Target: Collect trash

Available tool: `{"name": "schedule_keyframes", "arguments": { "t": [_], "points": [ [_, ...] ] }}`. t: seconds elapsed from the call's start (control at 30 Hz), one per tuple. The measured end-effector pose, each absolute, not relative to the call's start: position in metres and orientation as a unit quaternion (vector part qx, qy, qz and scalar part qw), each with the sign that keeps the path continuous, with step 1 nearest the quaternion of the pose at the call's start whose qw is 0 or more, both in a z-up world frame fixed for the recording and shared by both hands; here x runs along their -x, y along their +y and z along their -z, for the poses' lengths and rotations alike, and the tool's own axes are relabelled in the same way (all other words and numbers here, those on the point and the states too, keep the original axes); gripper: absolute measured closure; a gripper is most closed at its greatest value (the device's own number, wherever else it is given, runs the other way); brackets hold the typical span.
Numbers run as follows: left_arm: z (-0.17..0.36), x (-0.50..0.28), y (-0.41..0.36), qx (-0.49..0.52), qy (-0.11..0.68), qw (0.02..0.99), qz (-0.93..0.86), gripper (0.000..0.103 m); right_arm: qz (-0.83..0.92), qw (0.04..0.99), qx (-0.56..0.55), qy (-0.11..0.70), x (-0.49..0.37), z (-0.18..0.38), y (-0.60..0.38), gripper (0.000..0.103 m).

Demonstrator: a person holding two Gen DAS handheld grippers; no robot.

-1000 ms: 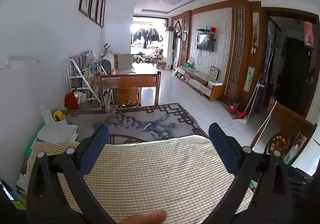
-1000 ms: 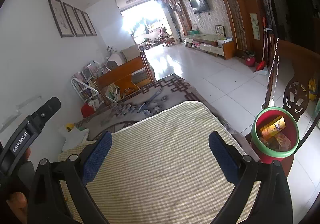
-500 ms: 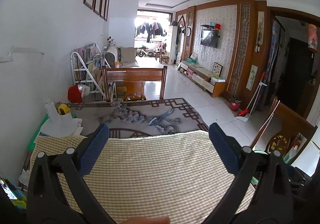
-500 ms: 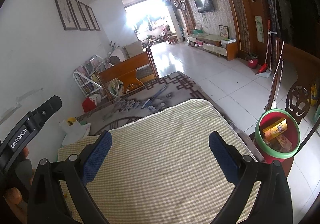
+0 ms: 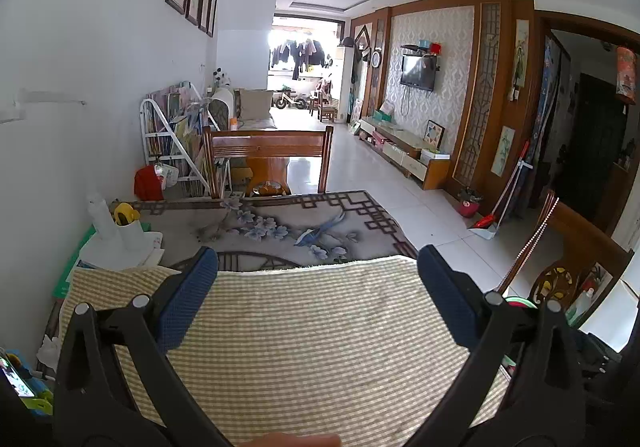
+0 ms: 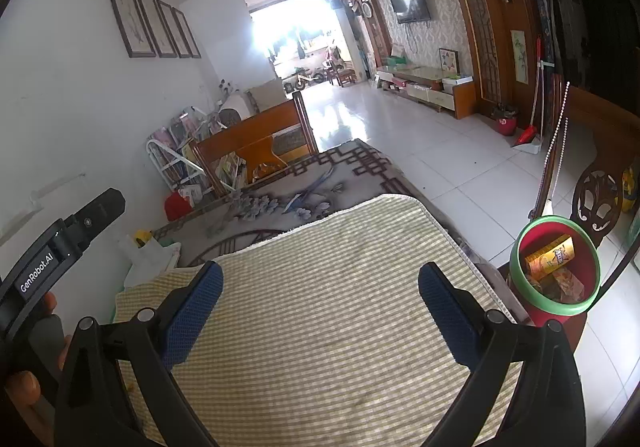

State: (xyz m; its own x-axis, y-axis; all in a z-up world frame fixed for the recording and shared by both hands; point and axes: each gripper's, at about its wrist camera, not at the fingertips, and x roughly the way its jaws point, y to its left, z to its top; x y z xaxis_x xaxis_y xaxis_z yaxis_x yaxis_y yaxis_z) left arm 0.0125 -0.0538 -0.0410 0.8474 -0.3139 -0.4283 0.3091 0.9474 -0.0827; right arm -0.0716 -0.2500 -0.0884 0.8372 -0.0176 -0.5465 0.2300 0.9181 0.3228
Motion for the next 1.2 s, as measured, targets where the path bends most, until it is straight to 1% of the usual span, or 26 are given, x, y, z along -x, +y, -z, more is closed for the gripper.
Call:
{"name": "schedule_keyframes", "arguments": {
  "t": [1.2],
  "points": [
    [0.051,-0.017,-0.064,-0.007,0.247,0.954,0.17,0.005,0.062,0.933,-0.191,0.299,0.06,0.098,-0.256,0.008]
  ]
}}
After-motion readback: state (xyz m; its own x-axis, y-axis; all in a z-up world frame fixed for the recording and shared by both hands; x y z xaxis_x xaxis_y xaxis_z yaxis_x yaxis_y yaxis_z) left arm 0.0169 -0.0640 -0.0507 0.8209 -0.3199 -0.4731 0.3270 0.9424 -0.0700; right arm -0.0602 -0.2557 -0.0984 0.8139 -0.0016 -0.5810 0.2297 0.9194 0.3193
